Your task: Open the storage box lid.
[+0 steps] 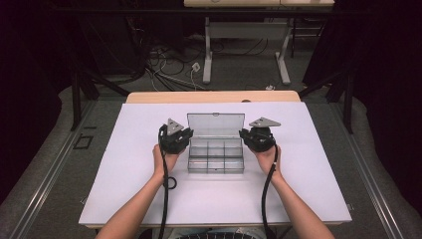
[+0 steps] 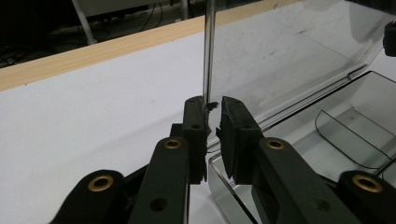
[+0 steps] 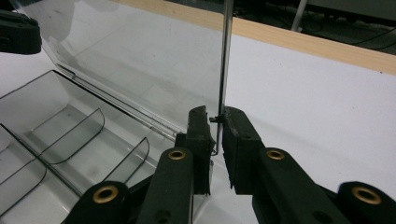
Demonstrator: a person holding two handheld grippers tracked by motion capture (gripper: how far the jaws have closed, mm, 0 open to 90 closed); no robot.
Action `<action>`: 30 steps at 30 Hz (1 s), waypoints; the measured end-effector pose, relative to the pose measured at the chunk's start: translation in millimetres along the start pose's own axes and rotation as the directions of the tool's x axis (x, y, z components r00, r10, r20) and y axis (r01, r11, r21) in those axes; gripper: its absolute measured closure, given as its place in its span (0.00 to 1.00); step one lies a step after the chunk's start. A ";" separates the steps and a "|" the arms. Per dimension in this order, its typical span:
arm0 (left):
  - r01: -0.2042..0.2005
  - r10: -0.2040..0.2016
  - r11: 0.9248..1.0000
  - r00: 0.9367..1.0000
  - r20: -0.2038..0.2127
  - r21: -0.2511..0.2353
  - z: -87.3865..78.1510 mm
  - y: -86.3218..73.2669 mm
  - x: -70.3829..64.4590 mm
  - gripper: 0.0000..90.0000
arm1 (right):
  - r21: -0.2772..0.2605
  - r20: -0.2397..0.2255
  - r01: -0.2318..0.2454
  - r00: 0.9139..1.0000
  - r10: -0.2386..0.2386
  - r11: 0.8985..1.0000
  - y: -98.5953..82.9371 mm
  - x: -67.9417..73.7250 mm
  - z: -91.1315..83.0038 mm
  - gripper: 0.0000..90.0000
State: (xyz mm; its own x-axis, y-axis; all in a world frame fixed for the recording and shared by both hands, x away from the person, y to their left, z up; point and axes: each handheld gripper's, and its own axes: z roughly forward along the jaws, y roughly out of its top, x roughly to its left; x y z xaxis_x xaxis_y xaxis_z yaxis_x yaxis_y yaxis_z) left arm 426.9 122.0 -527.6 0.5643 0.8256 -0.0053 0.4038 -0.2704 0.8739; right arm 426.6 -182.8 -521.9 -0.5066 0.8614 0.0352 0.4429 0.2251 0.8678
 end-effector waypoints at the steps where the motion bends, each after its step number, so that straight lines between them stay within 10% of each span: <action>1: -0.001 0.001 1.000 1.000 0.002 0.007 0.6 0.1 0.0 0.89 | 0.001 0.000 0.006 1.000 -0.006 1.000 -0.6 -0.6 1.0 0.90; 30: -0.008 0.011 0.998 0.999 -0.043 0.056 5.7 -2.7 -0.4 0.82 | 0.029 0.024 0.015 1.000 -0.015 0.999 -4.5 -2.5 6.3 0.84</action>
State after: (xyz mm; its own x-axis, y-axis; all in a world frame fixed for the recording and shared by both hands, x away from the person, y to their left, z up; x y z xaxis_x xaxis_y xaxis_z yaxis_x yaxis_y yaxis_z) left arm 429.7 119.5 -532.7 0.5372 0.8431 0.0251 0.4387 -0.3047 0.8454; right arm 430.5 -183.1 -528.9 -0.4957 0.8685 0.0099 0.4566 0.2508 0.8536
